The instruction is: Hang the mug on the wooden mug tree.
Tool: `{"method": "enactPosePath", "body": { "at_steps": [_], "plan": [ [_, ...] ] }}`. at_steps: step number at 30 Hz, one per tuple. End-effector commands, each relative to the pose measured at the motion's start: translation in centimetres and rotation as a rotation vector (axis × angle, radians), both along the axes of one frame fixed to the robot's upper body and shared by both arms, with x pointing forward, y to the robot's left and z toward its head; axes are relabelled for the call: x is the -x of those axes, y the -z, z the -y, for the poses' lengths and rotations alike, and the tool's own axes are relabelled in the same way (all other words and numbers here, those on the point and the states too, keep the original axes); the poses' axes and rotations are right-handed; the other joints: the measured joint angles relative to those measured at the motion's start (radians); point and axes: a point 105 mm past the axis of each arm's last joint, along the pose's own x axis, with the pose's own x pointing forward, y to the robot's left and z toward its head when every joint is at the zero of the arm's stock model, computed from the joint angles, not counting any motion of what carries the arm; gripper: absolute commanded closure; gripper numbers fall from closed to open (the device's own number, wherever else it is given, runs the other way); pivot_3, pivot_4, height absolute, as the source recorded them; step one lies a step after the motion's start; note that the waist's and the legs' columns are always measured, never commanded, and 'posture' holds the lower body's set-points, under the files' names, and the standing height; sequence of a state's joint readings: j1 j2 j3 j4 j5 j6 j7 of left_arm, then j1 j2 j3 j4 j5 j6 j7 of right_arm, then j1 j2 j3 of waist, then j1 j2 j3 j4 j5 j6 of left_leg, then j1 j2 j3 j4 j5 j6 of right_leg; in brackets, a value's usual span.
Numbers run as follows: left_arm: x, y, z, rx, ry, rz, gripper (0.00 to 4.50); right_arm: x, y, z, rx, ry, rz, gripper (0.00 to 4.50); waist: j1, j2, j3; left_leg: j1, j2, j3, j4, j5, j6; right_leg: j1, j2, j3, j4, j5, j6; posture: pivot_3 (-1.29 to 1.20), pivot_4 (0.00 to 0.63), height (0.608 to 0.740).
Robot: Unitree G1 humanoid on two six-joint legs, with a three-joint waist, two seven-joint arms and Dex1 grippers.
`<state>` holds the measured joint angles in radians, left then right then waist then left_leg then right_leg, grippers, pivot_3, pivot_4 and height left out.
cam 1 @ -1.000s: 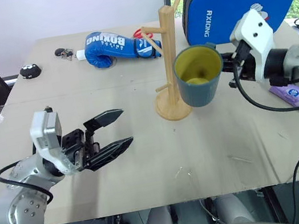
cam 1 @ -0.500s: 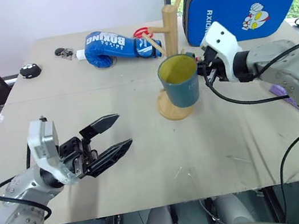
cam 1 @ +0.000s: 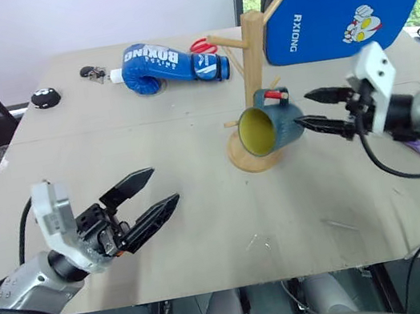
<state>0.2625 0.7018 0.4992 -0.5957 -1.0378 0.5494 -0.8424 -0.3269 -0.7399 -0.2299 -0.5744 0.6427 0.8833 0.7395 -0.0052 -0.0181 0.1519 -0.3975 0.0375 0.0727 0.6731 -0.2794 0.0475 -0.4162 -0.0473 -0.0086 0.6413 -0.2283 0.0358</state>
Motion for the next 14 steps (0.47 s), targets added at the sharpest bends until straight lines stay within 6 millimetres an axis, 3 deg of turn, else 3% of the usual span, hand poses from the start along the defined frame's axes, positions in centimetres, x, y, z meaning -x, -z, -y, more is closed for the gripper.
{"method": "enactPosePath", "body": {
  "at_steps": [1, 9, 14],
  "plan": [
    [-1.0, 0.8, -0.3, -0.062, -0.036, -0.008, 0.0, 2.1, -0.2, 1.3, 0.009, 0.007, 0.048, 1.81, 0.0, 0.0, 0.0, 0.0, 0.0, 0.0, 0.0, 0.0, 0.0, 0.0, 0.0, 0.0, 0.0, 0.0, 0.0, 0.0, 0.15, 0.74],
    [-2.6, 3.2, -1.0, -0.158, -0.034, -0.051, 0.0, 5.4, 6.3, 5.0, 0.082, 0.179, -0.058, 1.81, 0.0, -0.002, -0.001, 0.002, 0.0, 0.001, 0.0, 0.0, 0.0, 0.001, 0.001, 0.001, 0.0, 0.0, 0.0, 0.0, 0.15, 0.74],
    [-2.6, 3.8, -1.8, -0.201, -0.032, -0.074, 0.0, 6.1, 7.6, 4.8, 0.054, 0.225, -0.063, 1.81, -0.006, -0.002, -0.001, 0.002, 0.001, 0.002, 0.0, 0.0, 0.0, 0.001, 0.001, 0.002, 0.0, -0.001, 0.001, 0.0, 0.15, 0.74]
  ]
}}
